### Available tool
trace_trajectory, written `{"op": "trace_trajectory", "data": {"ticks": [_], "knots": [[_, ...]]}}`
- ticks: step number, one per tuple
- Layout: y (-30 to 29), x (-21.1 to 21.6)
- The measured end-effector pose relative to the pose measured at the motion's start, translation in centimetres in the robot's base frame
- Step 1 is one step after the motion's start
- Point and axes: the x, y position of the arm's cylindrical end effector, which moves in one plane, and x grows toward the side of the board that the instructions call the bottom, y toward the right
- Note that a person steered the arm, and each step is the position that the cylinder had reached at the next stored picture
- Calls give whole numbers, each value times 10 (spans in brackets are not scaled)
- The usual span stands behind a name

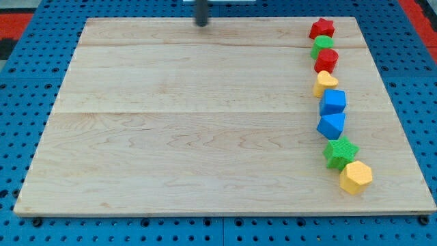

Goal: Move the arm towards bottom right

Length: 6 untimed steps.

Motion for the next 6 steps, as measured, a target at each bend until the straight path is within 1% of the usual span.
{"op": "trace_trajectory", "data": {"ticks": [1,2,3,4,5,6], "knots": [[0,148],[13,297],[53,393],[65,393],[147,393],[244,393]]}}
